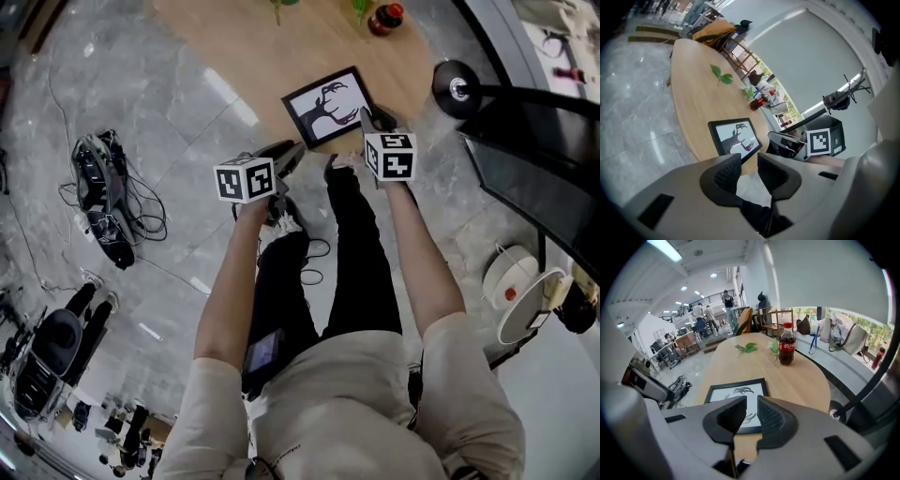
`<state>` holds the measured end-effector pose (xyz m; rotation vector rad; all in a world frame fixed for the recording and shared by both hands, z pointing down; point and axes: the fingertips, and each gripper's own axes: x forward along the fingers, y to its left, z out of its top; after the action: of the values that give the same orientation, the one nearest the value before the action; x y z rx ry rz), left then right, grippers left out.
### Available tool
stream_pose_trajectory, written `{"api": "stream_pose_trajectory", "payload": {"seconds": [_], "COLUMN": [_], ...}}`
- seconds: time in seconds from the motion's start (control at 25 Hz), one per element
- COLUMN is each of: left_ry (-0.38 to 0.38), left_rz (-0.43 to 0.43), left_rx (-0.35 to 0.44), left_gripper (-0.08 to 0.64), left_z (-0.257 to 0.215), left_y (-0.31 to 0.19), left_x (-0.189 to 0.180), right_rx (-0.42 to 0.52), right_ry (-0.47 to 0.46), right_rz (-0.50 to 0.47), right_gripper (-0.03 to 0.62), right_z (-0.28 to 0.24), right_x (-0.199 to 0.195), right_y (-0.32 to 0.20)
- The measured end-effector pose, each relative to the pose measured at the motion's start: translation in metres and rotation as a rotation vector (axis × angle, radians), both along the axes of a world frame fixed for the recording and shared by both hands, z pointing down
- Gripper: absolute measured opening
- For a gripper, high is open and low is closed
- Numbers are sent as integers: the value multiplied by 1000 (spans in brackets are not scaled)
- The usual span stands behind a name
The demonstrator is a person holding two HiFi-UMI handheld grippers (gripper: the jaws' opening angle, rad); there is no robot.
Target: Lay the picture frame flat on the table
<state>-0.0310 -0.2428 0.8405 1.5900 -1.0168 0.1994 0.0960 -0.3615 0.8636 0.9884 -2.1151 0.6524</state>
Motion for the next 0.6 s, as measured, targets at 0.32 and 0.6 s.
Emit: {"api": "stream_pose_trajectory", "payload": {"seconds": [0.32,0.6], "left_ry": [-115,-302], "left_rz": [184,408], "left_rx": [180,336], "left_gripper": [112,112], "left_z": [-127,-218], "left_y": [63,123], "left_x": [10,20], "right_rx": [67,98], "right_ry": [-95,-170], "right_rz": [105,200], "right_gripper": [86,86], "right_z": [-124,-216], "right_x": [8,12], "right_y": [105,188]}}
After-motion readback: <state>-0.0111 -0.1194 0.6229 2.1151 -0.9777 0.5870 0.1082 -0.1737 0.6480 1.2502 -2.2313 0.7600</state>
